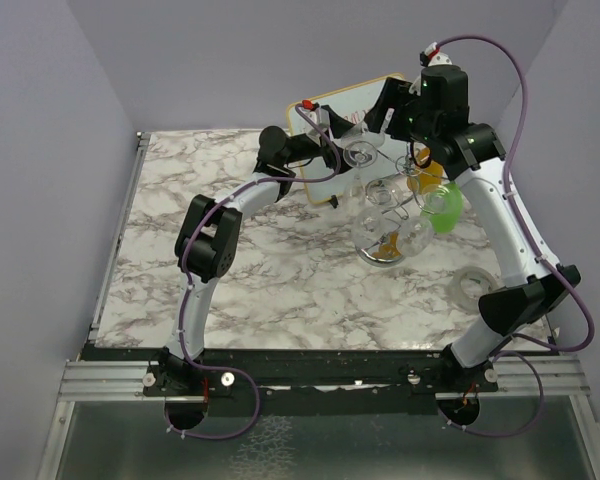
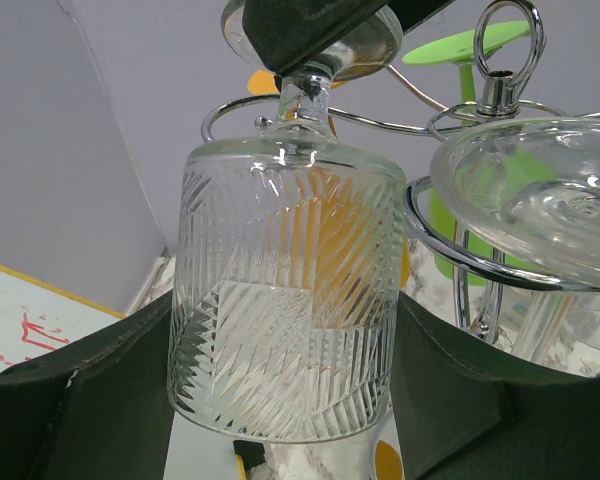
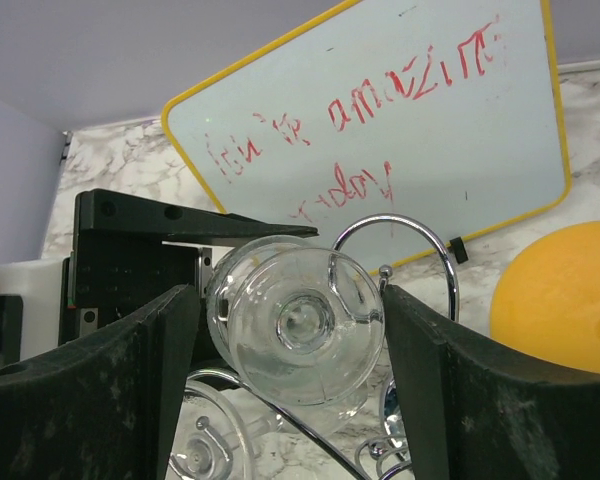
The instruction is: Place the wine glass upside down on the wine glass rack
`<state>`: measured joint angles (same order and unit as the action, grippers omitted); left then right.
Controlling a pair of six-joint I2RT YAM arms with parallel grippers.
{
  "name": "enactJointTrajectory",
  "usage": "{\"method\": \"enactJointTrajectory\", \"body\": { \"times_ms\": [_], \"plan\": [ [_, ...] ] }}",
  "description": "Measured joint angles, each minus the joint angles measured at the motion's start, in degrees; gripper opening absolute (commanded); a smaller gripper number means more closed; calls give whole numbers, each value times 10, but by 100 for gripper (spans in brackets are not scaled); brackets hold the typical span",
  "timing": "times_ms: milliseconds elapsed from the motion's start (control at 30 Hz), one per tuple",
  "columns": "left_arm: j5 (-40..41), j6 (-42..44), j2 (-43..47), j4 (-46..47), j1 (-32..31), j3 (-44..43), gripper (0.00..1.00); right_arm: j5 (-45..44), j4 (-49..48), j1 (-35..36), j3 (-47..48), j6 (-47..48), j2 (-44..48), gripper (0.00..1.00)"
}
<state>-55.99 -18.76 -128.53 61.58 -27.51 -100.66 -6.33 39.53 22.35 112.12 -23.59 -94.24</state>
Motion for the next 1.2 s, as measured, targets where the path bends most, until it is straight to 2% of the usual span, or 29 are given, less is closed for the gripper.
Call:
{"method": "enactJointTrajectory", "body": {
  "times_ms": [133,367,400,533,633,767,1067,1200],
  "plan": [
    [0,0,0,1,1,0,0,19,0,-6,0,-7,0,64],
    [-2,0,-1,0,2,0,0,24,5,-9,5,-4,-3,60],
    [-2,0,-1,0,2,0,0,24,7,-9,8,-3,-5,57],
    [-2,2,-1,0,5,0,2,26,15,-9,23,9,-15,36],
    [-2,2,-1,-1,5,0,12,26,22,-9,31,18,-19,24],
    [-3,7,-1,-2,5,0,26,26,35,-9,44,31,-23,15],
    [-3,13,-1,-3,9,5,59,27,52,-7,69,49,-39,4],
    [-2,21,-1,1,9,22,68,29,65,-7,69,54,-43,1]
  ]
}}
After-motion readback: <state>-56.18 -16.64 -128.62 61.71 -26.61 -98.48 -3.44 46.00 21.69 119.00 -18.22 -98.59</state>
